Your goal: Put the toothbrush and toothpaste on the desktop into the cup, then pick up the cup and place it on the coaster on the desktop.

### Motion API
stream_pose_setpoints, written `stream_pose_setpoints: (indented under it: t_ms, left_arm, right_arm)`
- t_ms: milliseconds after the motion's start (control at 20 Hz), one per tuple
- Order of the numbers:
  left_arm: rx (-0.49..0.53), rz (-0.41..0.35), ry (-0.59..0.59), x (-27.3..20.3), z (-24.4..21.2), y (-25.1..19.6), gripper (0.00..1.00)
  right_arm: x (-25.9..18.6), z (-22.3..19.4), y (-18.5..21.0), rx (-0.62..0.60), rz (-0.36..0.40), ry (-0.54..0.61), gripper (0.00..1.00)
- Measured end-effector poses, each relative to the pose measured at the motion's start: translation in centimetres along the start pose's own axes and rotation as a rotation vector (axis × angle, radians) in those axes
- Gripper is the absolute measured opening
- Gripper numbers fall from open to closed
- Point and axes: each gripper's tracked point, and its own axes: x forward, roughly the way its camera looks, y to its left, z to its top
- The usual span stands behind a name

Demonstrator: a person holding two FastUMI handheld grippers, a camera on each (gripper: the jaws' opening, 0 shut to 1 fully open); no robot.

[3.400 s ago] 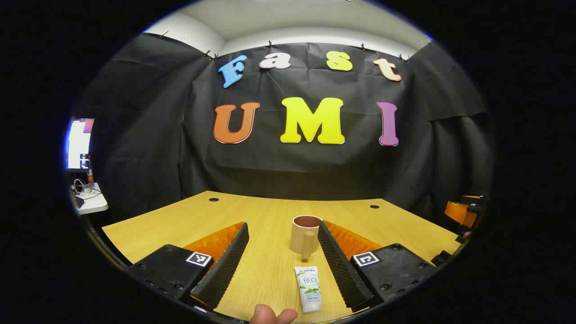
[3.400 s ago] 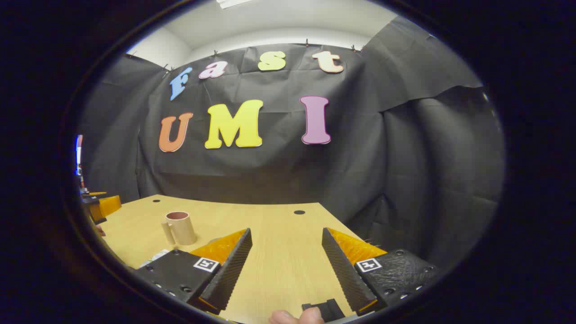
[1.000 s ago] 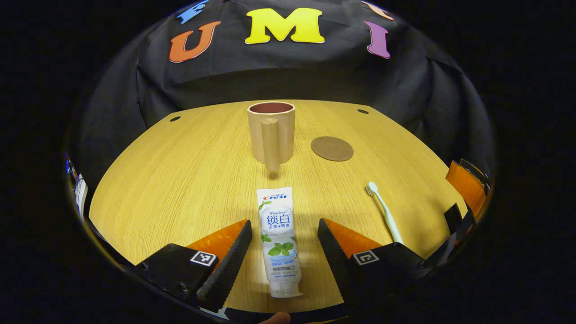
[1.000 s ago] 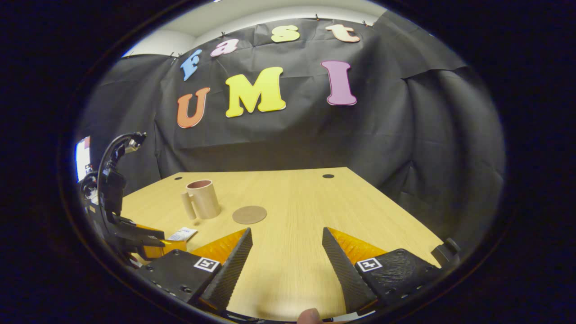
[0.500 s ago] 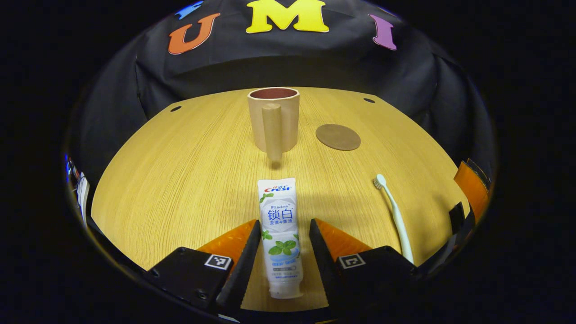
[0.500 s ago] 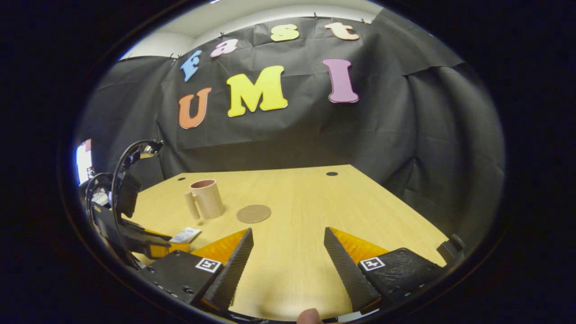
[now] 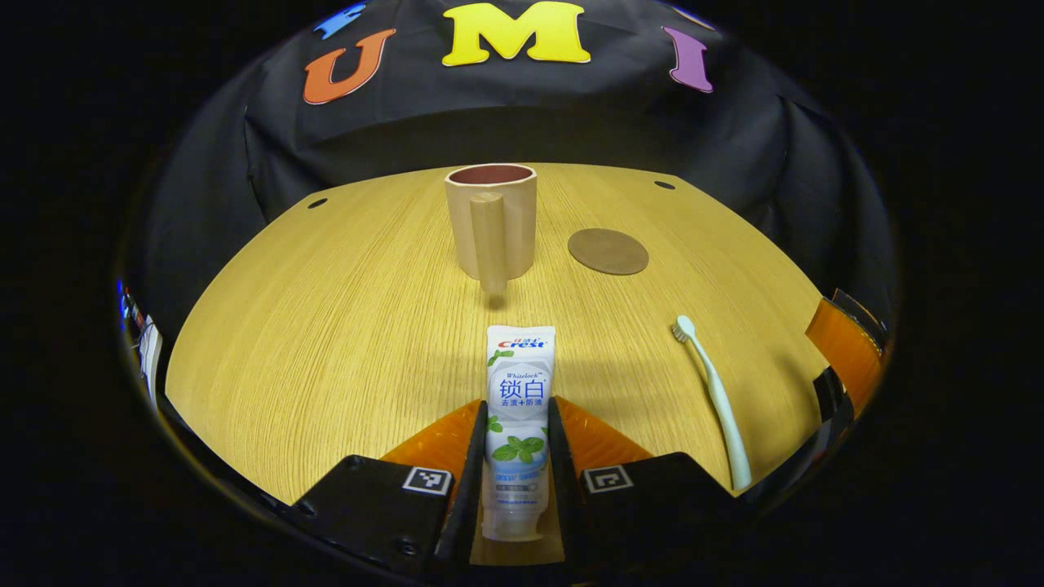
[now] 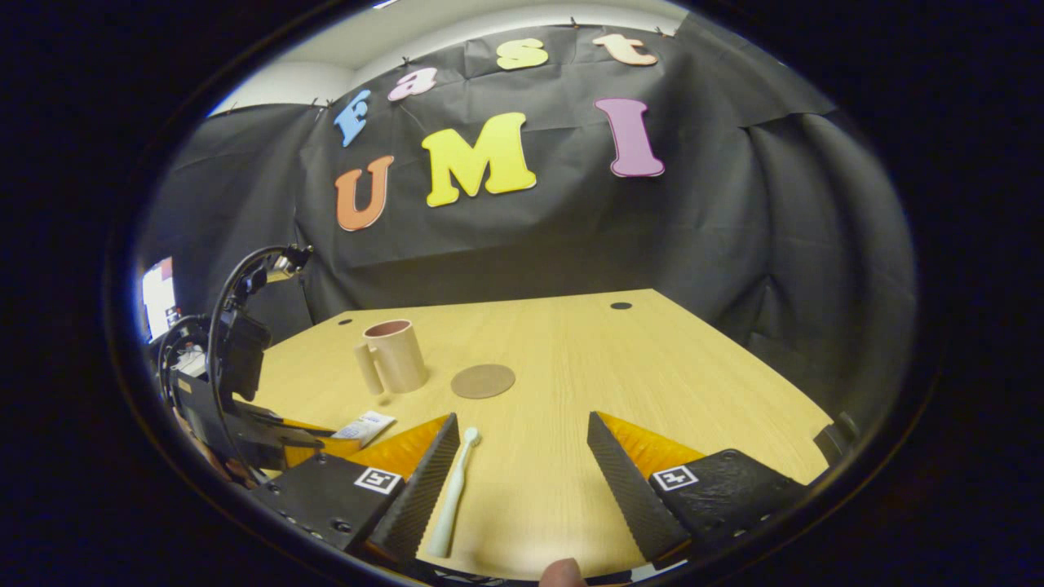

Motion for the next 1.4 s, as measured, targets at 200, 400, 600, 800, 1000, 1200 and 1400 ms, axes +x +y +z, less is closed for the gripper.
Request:
stream_pose_setpoints:
  t_ms: [200, 400, 600, 800, 1000, 1200, 1400]
  left_arm:
    - [-0.023, -0.001, -0.031, -0.7, 0.5, 0.6, 0.48]
    - [-0.046, -0.007, -0.097, -2.2, 1.9, 1.0, 0.43]
    - [-0.041, 0.012, -0.18, -3.6, 3.4, 1.9, 0.42]
    - [-0.065, 0.015, -0.233, -4.1, 4.3, 2.2, 0.42]
    - [-0.095, 0.01, -0.266, -4.5, 5.2, 2.4, 0.42]
    - [-0.116, 0.011, -0.326, -5.3, 7.1, 3.2, 0.42]
    - [-0.127, 0.001, -0.367, -6.3, 8.4, 3.4, 0.42]
  right_arm:
    - [0.3, -0.6, 0.7, -0.004, 0.01, 0.025, 0.95]
    - [1.1, -1.7, 1.7, -0.006, 0.016, 0.069, 0.96]
    - [2.0, -2.9, 2.6, -0.004, 0.019, 0.125, 0.95]
    - [2.8, -4.2, 4.2, -0.001, 0.022, 0.187, 0.95]
    - [3.1, -4.9, 4.8, -0.019, 0.002, 0.213, 0.95]
    - [4.3, -4.6, 4.7, -0.022, -0.049, 0.213, 0.95]
    - [5.7, -5.5, 5.0, -0.02, -0.09, 0.248, 0.89]
